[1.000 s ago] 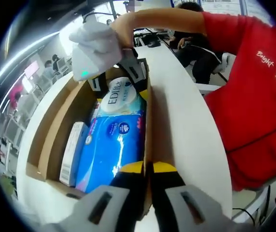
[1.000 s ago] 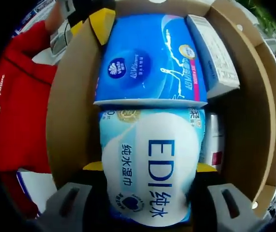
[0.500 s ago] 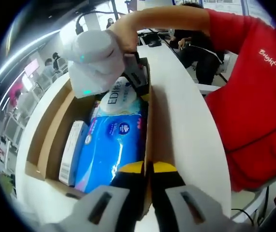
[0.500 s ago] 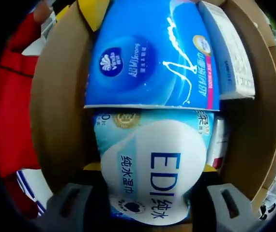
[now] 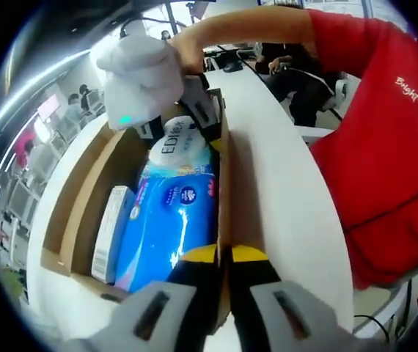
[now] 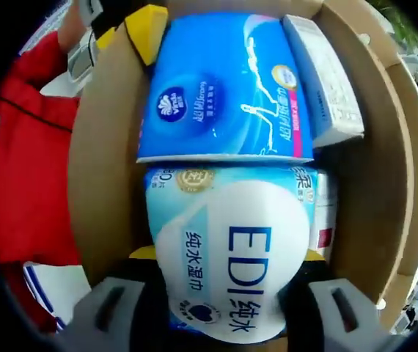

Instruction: Operate the shoe box by opening the lid, removing the specified soft item, and placing it in the target area until the item is outside and the box remains undamaged.

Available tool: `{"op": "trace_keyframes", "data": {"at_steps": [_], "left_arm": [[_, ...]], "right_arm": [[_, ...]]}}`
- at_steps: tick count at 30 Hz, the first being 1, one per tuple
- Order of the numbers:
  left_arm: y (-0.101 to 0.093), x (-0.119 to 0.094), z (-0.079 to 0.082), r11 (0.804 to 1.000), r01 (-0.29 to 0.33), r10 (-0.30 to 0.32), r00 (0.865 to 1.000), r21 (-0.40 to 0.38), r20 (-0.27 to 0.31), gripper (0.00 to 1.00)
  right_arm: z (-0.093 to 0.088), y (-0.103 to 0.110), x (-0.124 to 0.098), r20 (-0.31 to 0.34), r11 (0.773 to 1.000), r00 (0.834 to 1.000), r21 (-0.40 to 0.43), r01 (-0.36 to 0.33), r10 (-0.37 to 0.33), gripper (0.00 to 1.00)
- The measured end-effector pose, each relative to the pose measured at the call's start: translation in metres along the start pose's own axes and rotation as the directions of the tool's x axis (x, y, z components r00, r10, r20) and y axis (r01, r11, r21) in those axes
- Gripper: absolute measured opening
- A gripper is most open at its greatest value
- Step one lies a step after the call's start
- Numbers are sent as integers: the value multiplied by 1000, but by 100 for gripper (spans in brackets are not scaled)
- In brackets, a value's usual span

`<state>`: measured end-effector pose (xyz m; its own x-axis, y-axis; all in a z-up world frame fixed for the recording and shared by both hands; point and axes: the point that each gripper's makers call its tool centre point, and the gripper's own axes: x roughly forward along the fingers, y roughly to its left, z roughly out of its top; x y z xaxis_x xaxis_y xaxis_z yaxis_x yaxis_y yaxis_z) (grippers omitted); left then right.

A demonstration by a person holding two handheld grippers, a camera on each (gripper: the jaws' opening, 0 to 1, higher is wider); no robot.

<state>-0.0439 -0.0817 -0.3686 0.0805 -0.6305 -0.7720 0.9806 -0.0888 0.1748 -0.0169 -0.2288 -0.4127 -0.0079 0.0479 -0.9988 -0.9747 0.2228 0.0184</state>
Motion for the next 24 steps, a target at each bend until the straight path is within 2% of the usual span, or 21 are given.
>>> {"op": "trace_keyframes", "data": {"at_steps": [2, 5, 7, 9, 11, 15, 24], "left_arm": [[0, 0, 0, 1000, 6, -6, 1000, -6, 0, 4], [-2, -1, 1, 1000, 16, -16, 1000, -5, -4, 3], [-3, -1, 1, 1000, 27, -27, 1000, 2, -2, 3], [-2, 0, -1, 1000, 26, -26, 1000, 5, -1, 3], [-2, -1, -1, 1000, 26, -26, 1000, -4, -1, 3], [-3, -1, 0, 1000, 24, -24, 1000, -9, -5, 3], [-2, -2, 0, 1000, 16, -16, 1000, -19, -5, 4]], "right_arm": [[2, -2, -6, 15, 1000, 1000, -15, 23, -23, 62], [1, 4, -15, 39, 1000, 999, -15, 4, -3, 62], [1, 5, -11, 56, 999, 998, -5, -34, 35, 62], [2, 4, -8, 65, 1000, 998, -8, -24, 24, 62], [4, 0, -9, 64, 1000, 998, -23, 7, -6, 62], [6, 2, -15, 56, 1000, 998, -9, -4, 4, 62], [9, 3, -32, 33, 998, 999, -55, 34, -32, 62]]}}
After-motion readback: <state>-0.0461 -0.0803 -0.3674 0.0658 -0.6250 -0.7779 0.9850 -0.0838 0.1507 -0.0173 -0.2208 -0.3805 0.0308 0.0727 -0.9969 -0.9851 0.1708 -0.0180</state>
